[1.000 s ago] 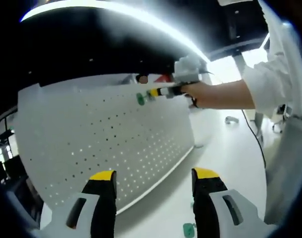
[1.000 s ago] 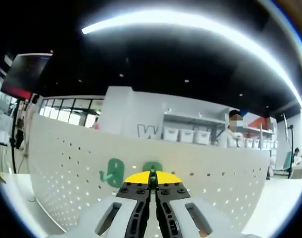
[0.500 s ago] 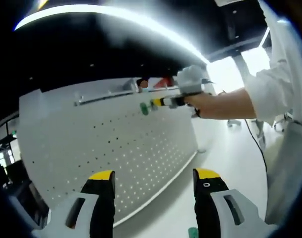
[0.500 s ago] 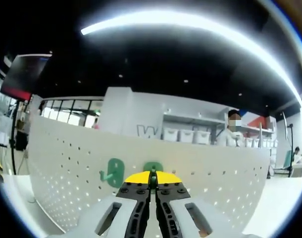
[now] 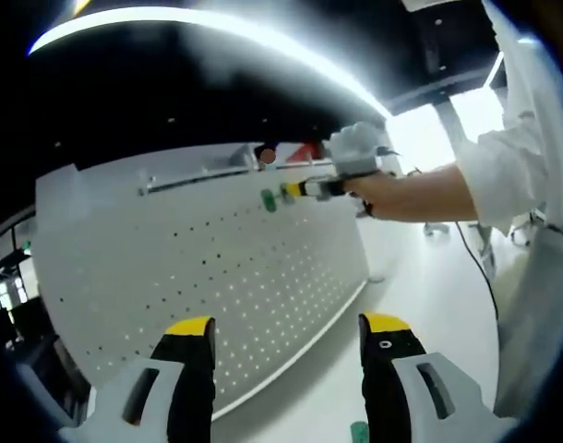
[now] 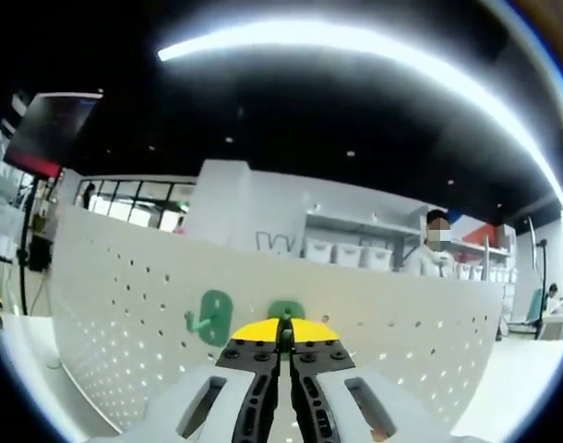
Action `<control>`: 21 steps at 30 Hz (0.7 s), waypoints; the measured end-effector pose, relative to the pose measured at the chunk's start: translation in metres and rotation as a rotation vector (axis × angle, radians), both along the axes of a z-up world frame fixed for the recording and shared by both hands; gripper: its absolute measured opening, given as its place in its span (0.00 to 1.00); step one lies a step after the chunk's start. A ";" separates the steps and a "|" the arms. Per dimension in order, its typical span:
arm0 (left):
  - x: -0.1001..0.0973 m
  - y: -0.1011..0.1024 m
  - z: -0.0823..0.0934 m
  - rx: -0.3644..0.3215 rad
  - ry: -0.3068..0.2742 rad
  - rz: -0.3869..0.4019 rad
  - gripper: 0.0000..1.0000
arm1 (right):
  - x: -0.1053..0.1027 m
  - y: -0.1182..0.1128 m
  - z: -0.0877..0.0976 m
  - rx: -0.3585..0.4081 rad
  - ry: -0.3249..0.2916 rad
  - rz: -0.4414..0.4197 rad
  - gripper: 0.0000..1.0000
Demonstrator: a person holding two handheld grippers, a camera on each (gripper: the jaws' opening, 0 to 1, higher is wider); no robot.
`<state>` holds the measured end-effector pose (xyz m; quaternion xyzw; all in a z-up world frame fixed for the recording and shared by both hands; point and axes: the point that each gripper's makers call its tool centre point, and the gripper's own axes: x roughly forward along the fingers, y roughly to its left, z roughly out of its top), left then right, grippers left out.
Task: Insert the hook assembly into the mounting plate slot until the hook locks in place.
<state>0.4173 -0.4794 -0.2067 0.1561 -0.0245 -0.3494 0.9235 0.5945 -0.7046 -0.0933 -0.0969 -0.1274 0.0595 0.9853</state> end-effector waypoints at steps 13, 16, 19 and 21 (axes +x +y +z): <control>-0.002 0.000 0.001 -0.003 0.002 -0.004 0.65 | 0.000 0.001 -0.002 -0.047 0.009 -0.013 0.01; -0.002 0.000 0.000 -0.001 0.003 -0.005 0.65 | 0.000 0.000 -0.007 -0.046 0.034 -0.016 0.01; -0.003 0.000 0.000 -0.003 0.003 -0.006 0.64 | -0.001 0.001 -0.007 -0.049 0.030 -0.014 0.01; -0.003 0.000 0.000 -0.004 0.004 -0.007 0.64 | 0.000 0.001 -0.007 -0.052 0.029 -0.012 0.01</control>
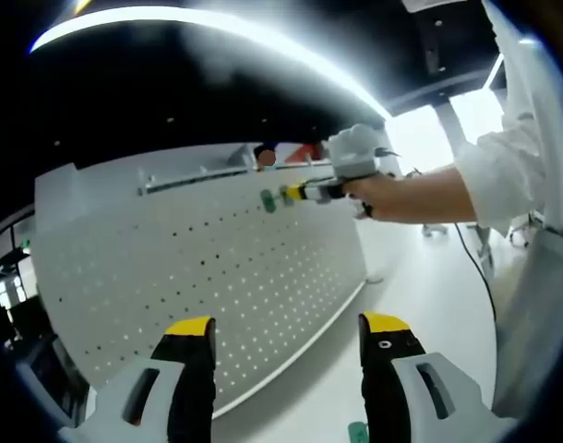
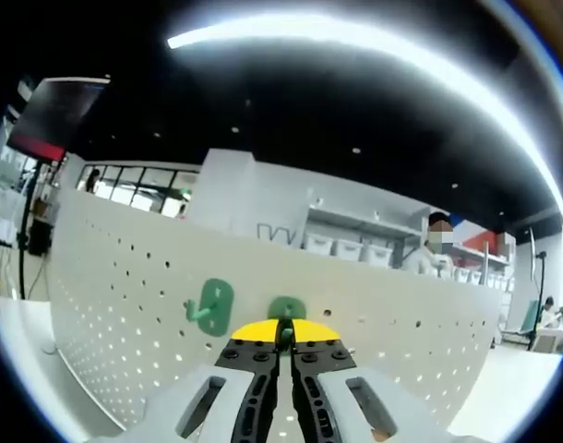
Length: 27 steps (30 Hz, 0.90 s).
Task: Insert the hook assembly into the mounting plate slot until the hook locks in place.
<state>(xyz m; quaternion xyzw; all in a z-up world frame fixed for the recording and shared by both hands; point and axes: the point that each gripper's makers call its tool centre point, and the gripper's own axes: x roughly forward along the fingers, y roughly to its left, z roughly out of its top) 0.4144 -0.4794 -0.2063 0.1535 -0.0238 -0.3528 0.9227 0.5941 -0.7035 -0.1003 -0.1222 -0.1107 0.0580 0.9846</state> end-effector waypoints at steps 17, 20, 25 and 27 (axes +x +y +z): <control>0.000 0.000 0.001 0.002 0.003 0.001 0.64 | 0.001 0.001 -0.004 0.006 0.029 0.018 0.07; 0.000 0.000 0.000 0.003 0.004 0.003 0.64 | 0.000 0.001 -0.005 0.005 0.034 0.018 0.08; 0.000 -0.001 0.000 0.004 0.005 0.001 0.64 | -0.002 -0.001 -0.005 0.010 0.036 0.023 0.12; 0.000 -0.001 -0.001 0.005 0.005 0.000 0.64 | -0.002 -0.001 -0.006 0.013 0.043 0.026 0.14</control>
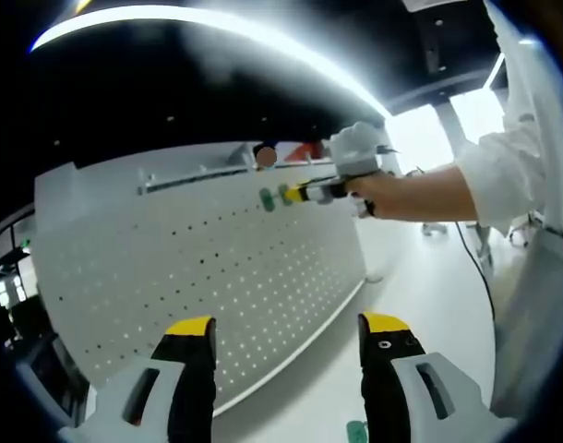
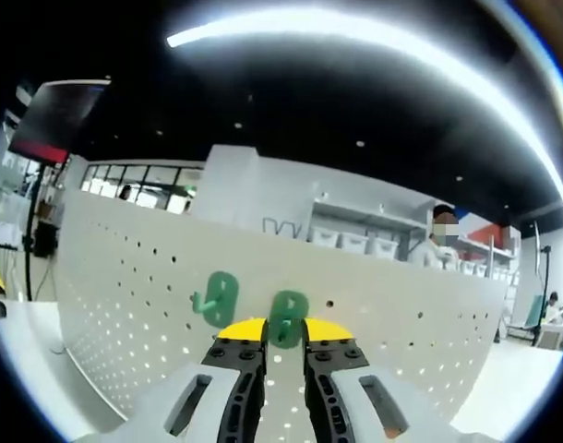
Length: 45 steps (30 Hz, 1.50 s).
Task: Insert the hook assembly into the mounting plate slot until the hook locks in place.
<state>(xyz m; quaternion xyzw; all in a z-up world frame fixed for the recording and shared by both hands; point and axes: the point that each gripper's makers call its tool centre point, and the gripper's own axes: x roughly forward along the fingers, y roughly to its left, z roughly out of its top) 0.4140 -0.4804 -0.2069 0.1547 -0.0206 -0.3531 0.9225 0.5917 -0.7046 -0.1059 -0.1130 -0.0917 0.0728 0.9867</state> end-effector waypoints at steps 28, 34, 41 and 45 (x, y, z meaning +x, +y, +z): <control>-0.002 0.005 0.000 0.013 0.009 0.018 0.64 | -0.020 -0.003 -0.001 0.060 0.011 0.058 0.39; -0.002 0.008 -0.002 0.018 0.014 0.030 0.63 | -0.028 0.001 -0.001 0.053 0.011 0.081 0.40; -0.003 0.012 -0.002 0.016 0.017 0.046 0.63 | -0.040 0.009 -0.004 0.030 0.015 0.114 0.40; -0.004 0.013 -0.003 0.017 0.020 0.051 0.63 | -0.047 0.012 -0.009 0.021 0.022 0.130 0.40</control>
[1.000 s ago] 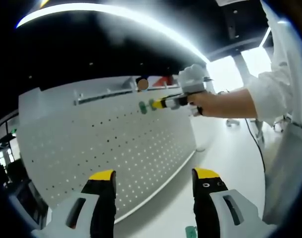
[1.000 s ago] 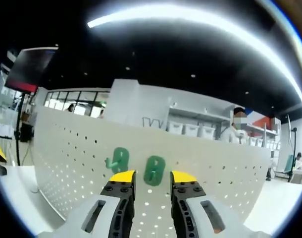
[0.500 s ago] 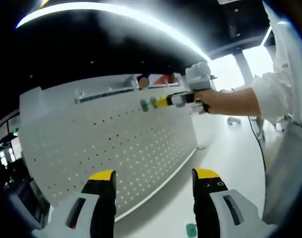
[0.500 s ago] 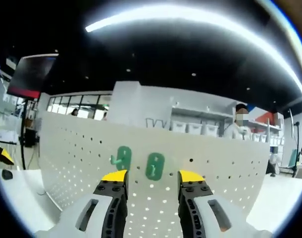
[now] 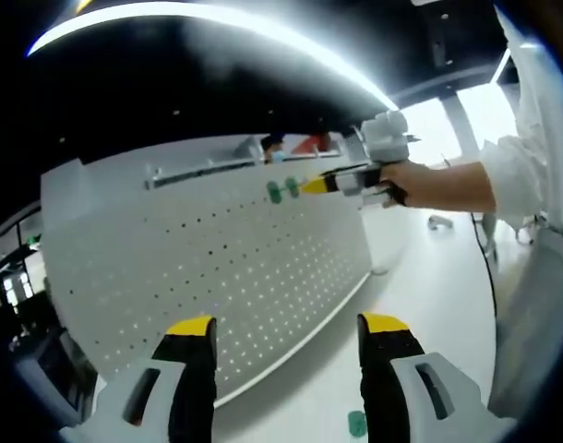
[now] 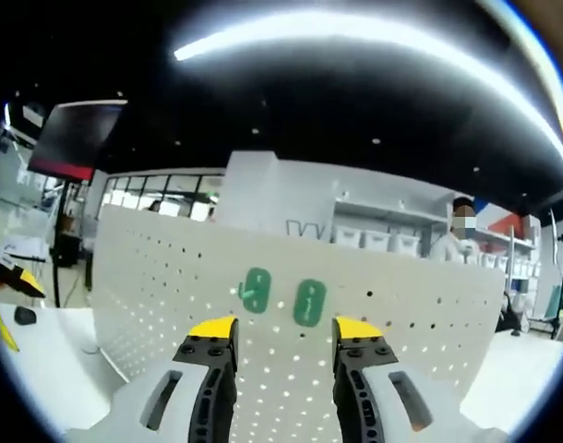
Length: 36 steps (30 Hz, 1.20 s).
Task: Insert the hook assembly into the mounting plate slot until the hook locks in place.
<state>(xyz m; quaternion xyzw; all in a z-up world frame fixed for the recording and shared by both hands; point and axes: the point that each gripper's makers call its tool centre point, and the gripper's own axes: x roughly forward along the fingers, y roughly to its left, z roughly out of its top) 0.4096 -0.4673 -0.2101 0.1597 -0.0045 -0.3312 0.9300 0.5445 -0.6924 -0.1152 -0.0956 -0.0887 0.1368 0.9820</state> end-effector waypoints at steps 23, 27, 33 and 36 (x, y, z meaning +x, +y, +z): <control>-0.006 0.000 -0.011 -0.002 0.018 0.011 0.63 | -0.037 0.014 -0.052 -0.024 0.113 0.085 0.39; -0.006 0.000 -0.014 0.001 0.023 0.012 0.63 | -0.043 0.016 -0.060 -0.019 0.134 0.099 0.39; -0.004 0.003 -0.020 0.007 0.035 0.018 0.63 | -0.052 0.023 -0.077 -0.039 0.178 0.128 0.38; -0.004 0.003 -0.024 0.009 0.044 0.018 0.63 | -0.057 0.026 -0.085 -0.044 0.198 0.141 0.38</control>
